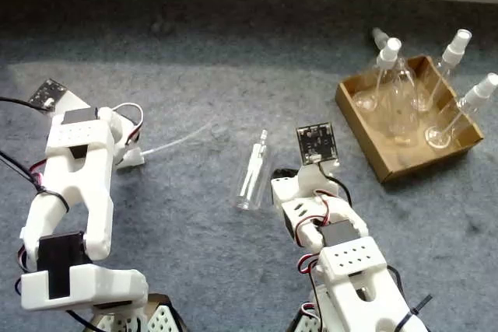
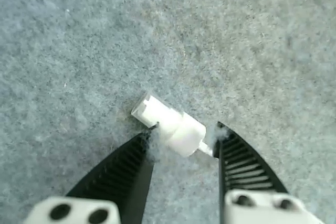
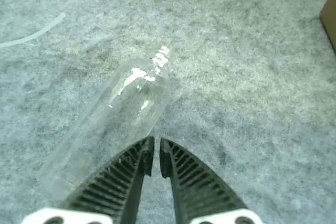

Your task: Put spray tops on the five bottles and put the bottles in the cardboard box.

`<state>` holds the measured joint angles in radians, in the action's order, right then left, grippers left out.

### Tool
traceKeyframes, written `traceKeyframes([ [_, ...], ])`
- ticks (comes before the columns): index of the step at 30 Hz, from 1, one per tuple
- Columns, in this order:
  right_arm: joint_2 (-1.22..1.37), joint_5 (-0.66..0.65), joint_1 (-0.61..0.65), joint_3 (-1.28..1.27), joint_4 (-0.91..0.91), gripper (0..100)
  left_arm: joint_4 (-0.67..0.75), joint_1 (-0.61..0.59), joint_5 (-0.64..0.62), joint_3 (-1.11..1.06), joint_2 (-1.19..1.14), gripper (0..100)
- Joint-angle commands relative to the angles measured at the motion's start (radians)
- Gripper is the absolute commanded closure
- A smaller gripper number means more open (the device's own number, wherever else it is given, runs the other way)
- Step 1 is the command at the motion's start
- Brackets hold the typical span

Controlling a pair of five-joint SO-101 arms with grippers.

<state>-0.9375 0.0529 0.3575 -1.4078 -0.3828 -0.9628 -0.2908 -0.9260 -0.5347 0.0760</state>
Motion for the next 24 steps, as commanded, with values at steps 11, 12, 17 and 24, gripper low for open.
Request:
traceKeyframes([
  [11,-0.024,0.002,0.005,0.001,0.022,99.4,0.057,-0.008,-0.009,-0.041,0.042,85],
  [12,-0.024,0.002,0.005,0.001,0.022,99.4,0.077,-0.008,-0.009,-0.048,0.042,85],
  [17,-0.024,0.002,0.005,0.001,0.022,99.4,0.140,-0.008,-0.009,-0.065,0.042,85],
  [24,-0.024,0.002,0.005,0.001,0.022,99.4,0.138,-0.007,-0.011,-0.070,0.042,85],
])
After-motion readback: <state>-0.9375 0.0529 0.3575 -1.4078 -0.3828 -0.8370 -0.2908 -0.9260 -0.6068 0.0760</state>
